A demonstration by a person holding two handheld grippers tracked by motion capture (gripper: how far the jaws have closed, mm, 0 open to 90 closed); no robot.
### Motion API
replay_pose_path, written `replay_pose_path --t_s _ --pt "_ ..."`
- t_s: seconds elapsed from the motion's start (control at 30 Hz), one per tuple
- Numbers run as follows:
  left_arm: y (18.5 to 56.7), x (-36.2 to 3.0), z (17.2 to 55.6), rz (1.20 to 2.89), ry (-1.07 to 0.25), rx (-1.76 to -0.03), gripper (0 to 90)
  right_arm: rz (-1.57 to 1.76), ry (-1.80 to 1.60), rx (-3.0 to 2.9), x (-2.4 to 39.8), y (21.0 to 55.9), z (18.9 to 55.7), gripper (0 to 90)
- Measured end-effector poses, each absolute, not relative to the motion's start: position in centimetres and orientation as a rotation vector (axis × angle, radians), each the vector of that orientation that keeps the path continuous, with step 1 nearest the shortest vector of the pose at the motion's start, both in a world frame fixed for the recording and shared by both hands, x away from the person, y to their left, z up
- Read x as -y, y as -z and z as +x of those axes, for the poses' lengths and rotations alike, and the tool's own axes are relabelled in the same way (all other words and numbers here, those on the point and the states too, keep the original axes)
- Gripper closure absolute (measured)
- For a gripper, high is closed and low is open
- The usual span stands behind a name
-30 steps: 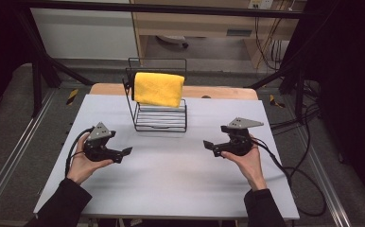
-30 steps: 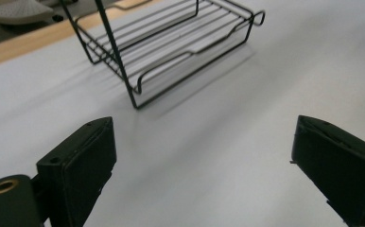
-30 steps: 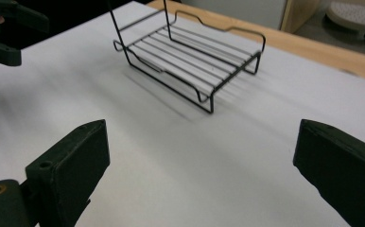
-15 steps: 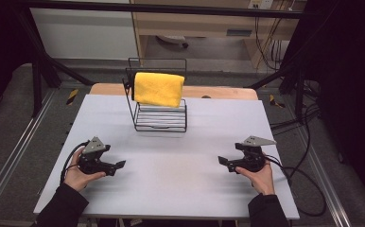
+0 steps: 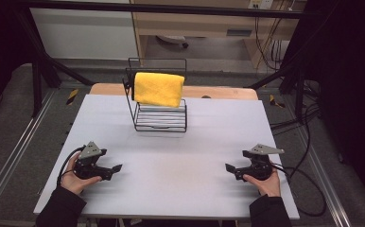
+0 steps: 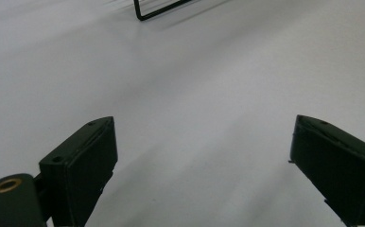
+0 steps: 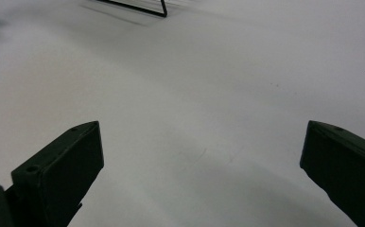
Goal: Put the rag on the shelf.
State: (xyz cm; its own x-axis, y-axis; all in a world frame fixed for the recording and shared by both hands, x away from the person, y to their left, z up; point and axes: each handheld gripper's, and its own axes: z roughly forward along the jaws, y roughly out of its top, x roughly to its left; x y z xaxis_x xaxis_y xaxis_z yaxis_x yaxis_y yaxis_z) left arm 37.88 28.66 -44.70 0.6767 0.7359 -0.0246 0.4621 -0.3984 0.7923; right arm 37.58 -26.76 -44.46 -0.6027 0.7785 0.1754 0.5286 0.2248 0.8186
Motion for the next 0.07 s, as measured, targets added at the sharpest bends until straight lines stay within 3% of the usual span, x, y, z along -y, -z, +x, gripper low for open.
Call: replay_pose_path --t_s 0.07 --pt "44.74 -28.72 37.83 2.063 -0.426 -0.923 8.2 1.226 -1.321 -2.231 26.72 44.47 37.54 0.9"
